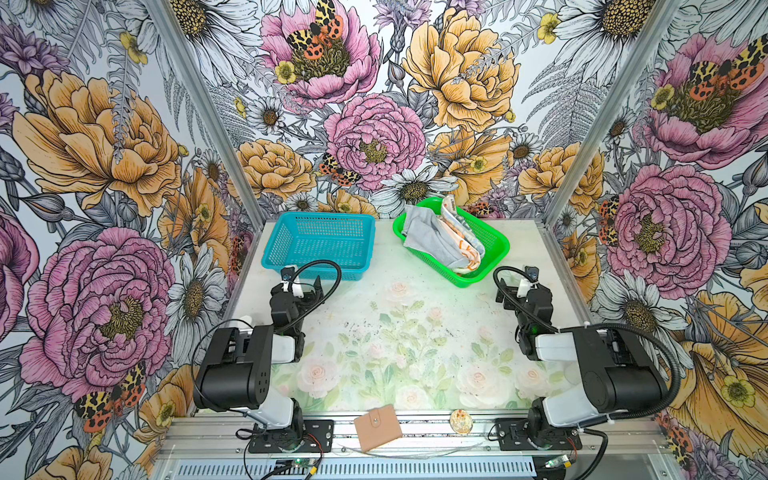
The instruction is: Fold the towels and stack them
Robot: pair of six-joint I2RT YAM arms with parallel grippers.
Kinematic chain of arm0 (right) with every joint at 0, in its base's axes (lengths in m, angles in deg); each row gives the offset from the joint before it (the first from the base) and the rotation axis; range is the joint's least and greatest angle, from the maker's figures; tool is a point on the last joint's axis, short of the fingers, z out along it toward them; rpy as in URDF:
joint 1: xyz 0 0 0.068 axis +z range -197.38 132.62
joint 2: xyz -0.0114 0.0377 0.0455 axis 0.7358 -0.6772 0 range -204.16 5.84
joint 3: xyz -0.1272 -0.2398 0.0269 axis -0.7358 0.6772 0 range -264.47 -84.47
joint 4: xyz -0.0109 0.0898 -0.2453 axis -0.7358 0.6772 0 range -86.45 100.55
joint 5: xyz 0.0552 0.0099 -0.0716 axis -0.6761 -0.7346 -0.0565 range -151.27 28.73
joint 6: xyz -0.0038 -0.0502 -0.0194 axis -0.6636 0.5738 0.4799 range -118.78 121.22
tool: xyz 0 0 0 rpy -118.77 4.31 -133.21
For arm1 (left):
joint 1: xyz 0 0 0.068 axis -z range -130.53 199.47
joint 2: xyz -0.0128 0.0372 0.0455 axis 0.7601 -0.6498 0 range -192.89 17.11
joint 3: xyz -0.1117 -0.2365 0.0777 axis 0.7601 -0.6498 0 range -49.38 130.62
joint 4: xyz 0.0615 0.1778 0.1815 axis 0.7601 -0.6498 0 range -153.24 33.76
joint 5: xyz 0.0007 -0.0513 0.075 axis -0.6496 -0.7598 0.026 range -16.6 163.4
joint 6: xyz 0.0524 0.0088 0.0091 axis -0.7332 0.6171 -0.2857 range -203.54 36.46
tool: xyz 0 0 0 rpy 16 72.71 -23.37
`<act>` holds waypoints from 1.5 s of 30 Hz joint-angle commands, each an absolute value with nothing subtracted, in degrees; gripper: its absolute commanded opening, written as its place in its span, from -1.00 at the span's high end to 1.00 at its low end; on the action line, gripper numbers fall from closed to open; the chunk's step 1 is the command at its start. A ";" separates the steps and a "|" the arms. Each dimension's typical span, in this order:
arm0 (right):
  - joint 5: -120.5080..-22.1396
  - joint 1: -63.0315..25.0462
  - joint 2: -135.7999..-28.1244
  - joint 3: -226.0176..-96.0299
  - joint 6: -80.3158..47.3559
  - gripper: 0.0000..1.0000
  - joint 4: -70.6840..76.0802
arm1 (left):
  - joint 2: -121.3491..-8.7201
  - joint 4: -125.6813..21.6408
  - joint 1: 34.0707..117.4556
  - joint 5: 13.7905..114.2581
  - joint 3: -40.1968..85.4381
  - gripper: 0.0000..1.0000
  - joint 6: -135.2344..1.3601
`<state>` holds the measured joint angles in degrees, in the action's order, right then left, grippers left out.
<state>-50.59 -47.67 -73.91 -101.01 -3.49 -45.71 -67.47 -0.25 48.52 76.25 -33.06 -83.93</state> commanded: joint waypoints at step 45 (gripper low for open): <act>-64.94 -30.40 -68.87 -150.03 -12.84 -0.87 30.80 | -121.44 -91.10 89.46 77.68 78.99 -0.59 -69.22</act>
<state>-67.77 -31.04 -67.74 -146.82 -15.14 30.73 -118.00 -89.43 90.20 78.56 77.03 -70.81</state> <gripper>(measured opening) 0.930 0.794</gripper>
